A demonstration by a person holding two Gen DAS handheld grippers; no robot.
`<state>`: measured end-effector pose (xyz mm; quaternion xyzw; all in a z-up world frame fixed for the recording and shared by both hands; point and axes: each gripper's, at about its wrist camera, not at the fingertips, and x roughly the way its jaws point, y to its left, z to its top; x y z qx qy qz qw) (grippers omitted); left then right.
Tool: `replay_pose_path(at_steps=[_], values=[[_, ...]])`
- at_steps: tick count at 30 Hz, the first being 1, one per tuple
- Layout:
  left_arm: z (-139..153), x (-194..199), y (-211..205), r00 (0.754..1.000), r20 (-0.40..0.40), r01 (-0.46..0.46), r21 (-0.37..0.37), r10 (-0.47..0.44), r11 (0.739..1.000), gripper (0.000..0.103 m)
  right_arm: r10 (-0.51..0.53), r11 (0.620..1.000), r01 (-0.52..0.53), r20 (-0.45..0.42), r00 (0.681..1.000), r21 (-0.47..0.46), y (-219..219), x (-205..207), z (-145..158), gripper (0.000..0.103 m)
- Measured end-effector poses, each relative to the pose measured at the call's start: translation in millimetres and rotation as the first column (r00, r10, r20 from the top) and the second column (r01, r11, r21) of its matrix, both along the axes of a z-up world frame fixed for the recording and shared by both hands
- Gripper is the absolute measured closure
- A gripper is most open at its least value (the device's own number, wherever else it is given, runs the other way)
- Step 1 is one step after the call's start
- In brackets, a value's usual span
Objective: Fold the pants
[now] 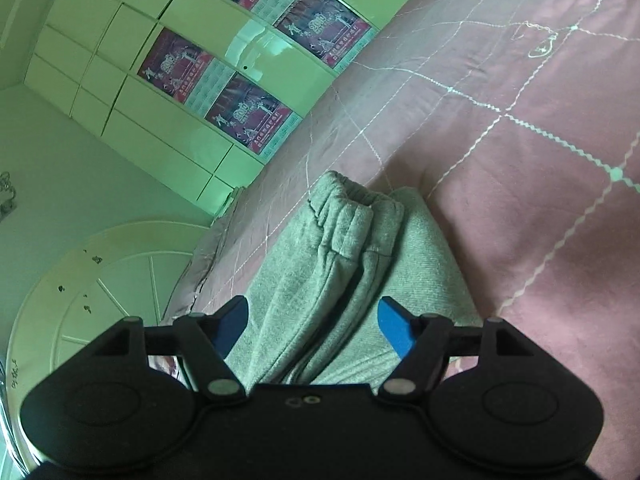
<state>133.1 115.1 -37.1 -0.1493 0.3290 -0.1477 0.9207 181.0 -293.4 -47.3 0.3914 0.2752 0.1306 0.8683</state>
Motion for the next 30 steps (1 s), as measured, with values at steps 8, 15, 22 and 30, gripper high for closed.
replay_pose_path(at_steps=[8, 15, 22, 30], values=[[-14, 20, -8, 0.999, -0.017, -0.03, 0.052, 0.03, 0.998, 0.079, -0.041, 0.999, 0.041, -0.028, 0.999, 0.009, -10, -8, -8, 0.038], [-30, 35, -14, 0.98, -0.051, -0.193, -0.048, 0.191, 0.98, 0.077, -0.038, 0.999, 0.038, -0.03, 0.999, 0.003, -2, 14, -15, 0.038], [-51, 36, 1, 0.981, -0.063, -0.191, -0.181, 0.182, 0.965, 0.071, -0.071, 0.997, 0.067, -0.136, 0.988, -0.028, -6, 70, -22, 0.04], [-57, 36, -2, 0.982, -0.049, -0.191, -0.18, 0.185, 0.965, 0.071, -0.035, 0.995, 0.016, -0.211, 0.977, -0.094, 7, 111, -21, 0.073]])
